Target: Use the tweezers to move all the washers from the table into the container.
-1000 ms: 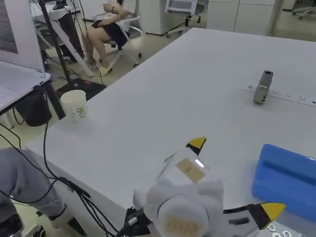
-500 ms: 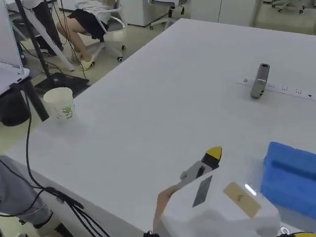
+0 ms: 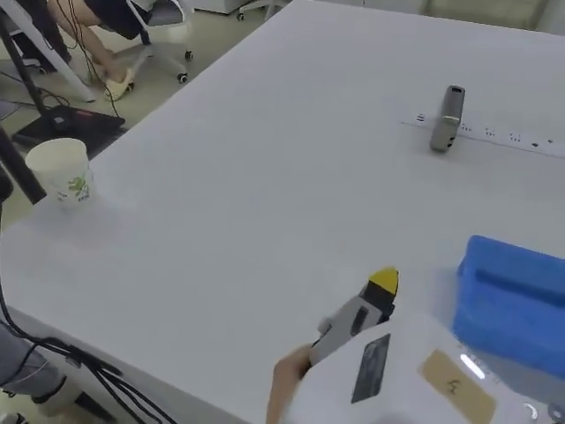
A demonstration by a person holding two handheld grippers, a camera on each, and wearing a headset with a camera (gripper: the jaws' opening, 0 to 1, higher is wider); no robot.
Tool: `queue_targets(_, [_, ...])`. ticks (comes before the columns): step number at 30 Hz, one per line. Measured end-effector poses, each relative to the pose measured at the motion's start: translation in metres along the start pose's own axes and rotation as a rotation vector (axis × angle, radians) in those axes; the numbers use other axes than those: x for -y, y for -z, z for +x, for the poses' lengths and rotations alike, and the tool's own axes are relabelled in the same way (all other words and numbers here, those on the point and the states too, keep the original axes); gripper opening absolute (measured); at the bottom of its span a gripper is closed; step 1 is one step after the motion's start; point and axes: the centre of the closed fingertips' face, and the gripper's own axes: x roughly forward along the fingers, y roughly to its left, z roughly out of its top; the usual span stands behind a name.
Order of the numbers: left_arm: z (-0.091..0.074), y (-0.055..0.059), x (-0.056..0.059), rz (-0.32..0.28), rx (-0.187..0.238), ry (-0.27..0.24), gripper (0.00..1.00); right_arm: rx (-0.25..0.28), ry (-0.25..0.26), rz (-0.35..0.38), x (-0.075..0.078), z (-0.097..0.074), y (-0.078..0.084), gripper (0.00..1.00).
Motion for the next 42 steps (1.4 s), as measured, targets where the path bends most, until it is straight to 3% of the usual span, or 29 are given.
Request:
queue_targets(13, [0.001,0.002,0.001,0.011,-0.014,0.005,0.87,0.007,-0.020,-0.023,-0.002,0.005,-0.004,0.03])
queue_targets(18, [0.001,0.004,0.003,0.028,-0.024,0.002,0.86,-0.012,-0.023,-0.032,-0.003,0.007,-0.001,0.03])
queue_targets(25, [0.000,0.005,0.002,0.030,-0.033,-0.001,0.84,-0.023,-0.013,-0.053,0.005,0.009,0.005,0.04])
queue_targets(30, [0.001,0.006,0.002,0.028,-0.037,0.000,0.84,-0.001,-0.015,-0.030,0.009,0.009,0.001,0.04])
queue_targets(36, [0.001,0.007,0.002,0.031,-0.043,0.004,0.83,0.013,-0.030,-0.020,0.003,0.004,-0.005,0.02])
queue_targets(42, [0.002,0.009,0.002,0.032,-0.052,0.007,0.81,0.031,-0.059,-0.014,-0.013,-0.013,-0.015,0.03])
